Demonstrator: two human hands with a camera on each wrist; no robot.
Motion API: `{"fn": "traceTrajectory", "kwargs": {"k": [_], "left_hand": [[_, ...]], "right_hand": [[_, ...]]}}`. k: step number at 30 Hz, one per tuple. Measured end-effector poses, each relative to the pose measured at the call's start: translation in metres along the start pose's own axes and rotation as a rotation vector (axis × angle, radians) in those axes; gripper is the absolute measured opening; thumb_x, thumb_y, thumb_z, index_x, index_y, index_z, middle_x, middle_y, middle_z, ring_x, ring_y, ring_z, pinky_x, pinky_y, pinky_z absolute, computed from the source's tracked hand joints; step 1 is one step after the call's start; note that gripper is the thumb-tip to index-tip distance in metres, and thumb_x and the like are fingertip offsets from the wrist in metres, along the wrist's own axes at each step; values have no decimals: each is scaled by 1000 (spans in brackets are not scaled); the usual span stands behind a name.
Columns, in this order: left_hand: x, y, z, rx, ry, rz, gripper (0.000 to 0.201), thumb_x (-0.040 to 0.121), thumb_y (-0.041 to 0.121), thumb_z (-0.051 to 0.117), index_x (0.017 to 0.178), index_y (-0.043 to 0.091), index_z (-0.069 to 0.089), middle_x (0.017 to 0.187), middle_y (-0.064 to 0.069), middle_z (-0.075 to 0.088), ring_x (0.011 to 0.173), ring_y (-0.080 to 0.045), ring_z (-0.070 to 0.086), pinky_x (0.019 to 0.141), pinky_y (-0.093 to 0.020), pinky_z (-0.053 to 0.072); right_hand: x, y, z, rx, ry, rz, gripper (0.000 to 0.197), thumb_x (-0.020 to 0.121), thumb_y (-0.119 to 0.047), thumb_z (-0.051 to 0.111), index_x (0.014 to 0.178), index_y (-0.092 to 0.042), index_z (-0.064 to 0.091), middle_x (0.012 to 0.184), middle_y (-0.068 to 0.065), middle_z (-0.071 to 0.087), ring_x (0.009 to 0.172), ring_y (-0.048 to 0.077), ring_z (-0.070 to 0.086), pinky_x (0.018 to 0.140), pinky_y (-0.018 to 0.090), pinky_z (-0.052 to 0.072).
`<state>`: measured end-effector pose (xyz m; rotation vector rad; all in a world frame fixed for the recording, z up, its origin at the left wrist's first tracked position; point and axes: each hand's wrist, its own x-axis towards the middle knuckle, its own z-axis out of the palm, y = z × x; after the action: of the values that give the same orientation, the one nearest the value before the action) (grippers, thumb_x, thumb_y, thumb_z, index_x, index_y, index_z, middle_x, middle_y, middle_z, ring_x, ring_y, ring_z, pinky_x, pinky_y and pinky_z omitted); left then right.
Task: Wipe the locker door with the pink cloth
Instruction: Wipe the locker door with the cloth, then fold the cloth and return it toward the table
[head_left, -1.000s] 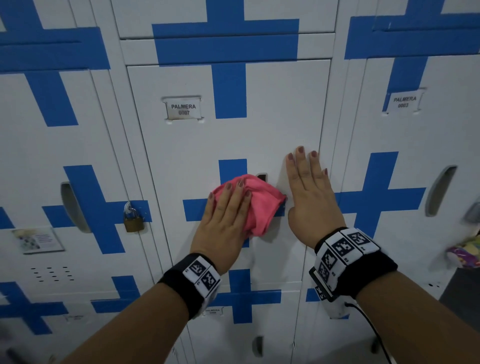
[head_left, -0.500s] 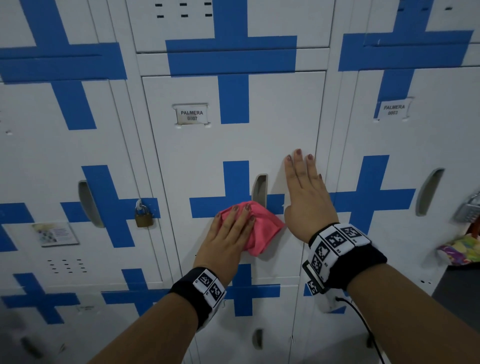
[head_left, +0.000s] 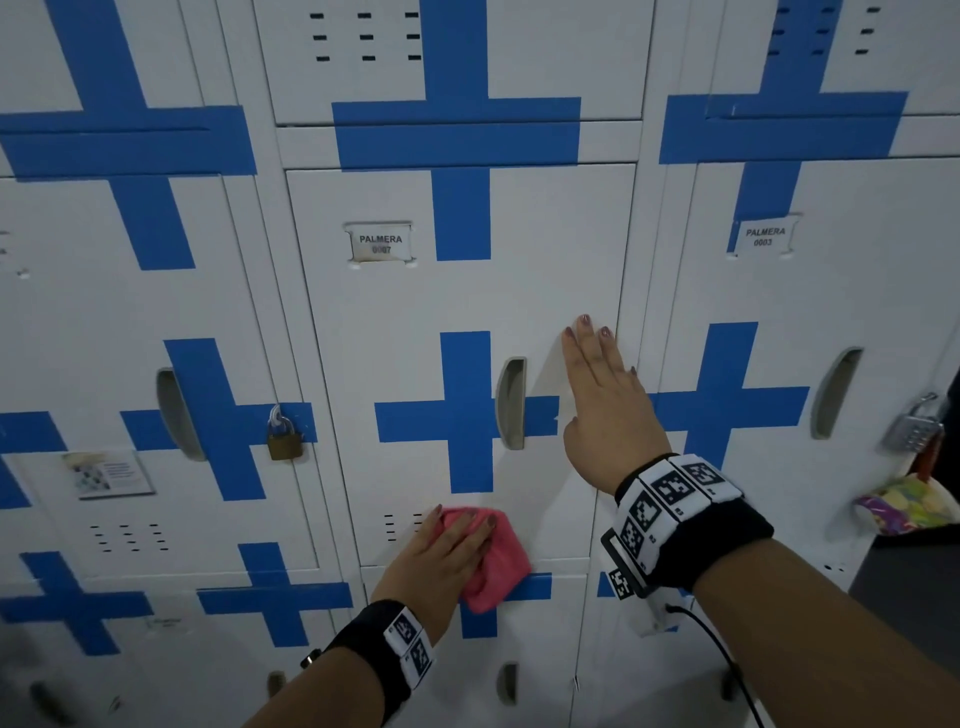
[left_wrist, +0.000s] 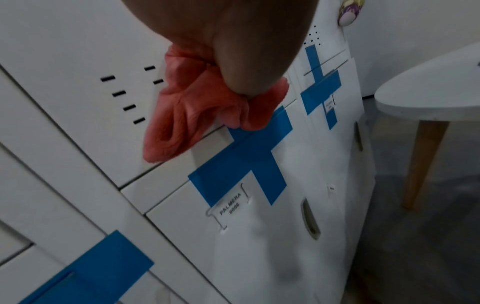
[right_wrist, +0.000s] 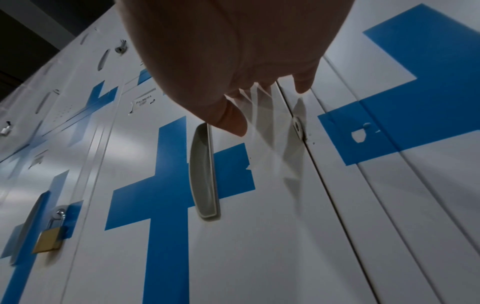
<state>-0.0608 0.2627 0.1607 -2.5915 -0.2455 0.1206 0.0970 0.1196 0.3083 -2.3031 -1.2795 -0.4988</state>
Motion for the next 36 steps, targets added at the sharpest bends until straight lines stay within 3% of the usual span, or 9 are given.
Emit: {"fn": "traceTrajectory", "kwargs": {"k": [6, 10, 13, 15, 17, 20, 24, 31, 36], "left_hand": [[-12, 6, 27, 53, -162, 86, 64, 95, 32, 45, 149, 16, 14, 158, -10, 6, 144, -33, -3, 110, -54, -14], [-14, 3, 15, -72, -171, -34, 50, 95, 26, 44, 143, 19, 31, 150, -6, 33, 141, -29, 19, 116, -51, -5], [-14, -3, -2, -221, -91, -157, 40, 93, 19, 42, 133, 19, 39, 135, -4, 49, 127, -24, 40, 116, -46, 4], [-17, -6, -15, -280, -54, -199, 39, 91, 15, 44, 130, 18, 40, 130, -4, 51, 122, -24, 44, 114, -43, 18], [-22, -8, -29, -321, -15, -231, 42, 88, 11, 46, 129, 17, 39, 127, -5, 51, 116, -25, 47, 104, -39, 33], [-32, -9, -46, -418, 32, -273, 44, 86, 8, 49, 128, 15, 38, 126, -5, 50, 114, -25, 46, 91, -37, 44], [-46, -8, -65, -483, 130, -294, 32, 90, 16, 48, 121, 18, 41, 121, -2, 52, 108, -22, 49, 86, -37, 48], [-72, -4, -105, -458, 221, -249, 39, 86, 14, 54, 123, 16, 40, 117, -4, 49, 104, -23, 50, 78, -36, 47], [-86, 3, -129, -499, 369, -216, 23, 94, 30, 43, 114, 18, 46, 107, -2, 52, 95, -22, 53, 76, -38, 49]], "right_hand": [[-3, 0, 2, 11, -17, 11, 87, 82, 0, 40, 148, -22, -12, 154, -9, -25, 143, 13, -17, 117, 40, 4], [-8, 0, 5, 49, -47, 17, 85, 85, -1, 41, 149, -24, -10, 154, -11, -24, 143, 11, -17, 117, 40, 5], [-15, -4, 8, 88, -77, 7, 82, 85, 0, 41, 149, -24, -5, 156, -10, -18, 143, 12, -14, 118, 41, 6], [-22, -7, 9, 109, -99, 2, 79, 86, -2, 41, 150, -23, 0, 157, -8, -10, 144, 13, -9, 118, 40, 8], [-32, -11, 9, 132, -113, -3, 74, 87, -5, 41, 150, -22, 6, 158, -6, -2, 145, 14, -3, 119, 36, 7], [-47, -18, 5, 158, -121, 0, 67, 90, -10, 43, 150, -19, 14, 157, -2, 12, 144, 16, 8, 117, 31, 11], [-64, -29, -6, 171, -119, -7, 60, 92, -17, 46, 147, -18, 23, 150, 0, 29, 138, 17, 22, 112, 31, 22], [-91, -48, -31, 138, -166, -36, 56, 92, -21, 46, 145, -22, 26, 144, 0, 39, 131, 20, 33, 106, 35, 32], [-111, -56, -44, 142, -267, -39, 65, 90, -46, 46, 147, -29, 19, 140, 0, 42, 125, 22, 40, 102, 40, 38]]}}
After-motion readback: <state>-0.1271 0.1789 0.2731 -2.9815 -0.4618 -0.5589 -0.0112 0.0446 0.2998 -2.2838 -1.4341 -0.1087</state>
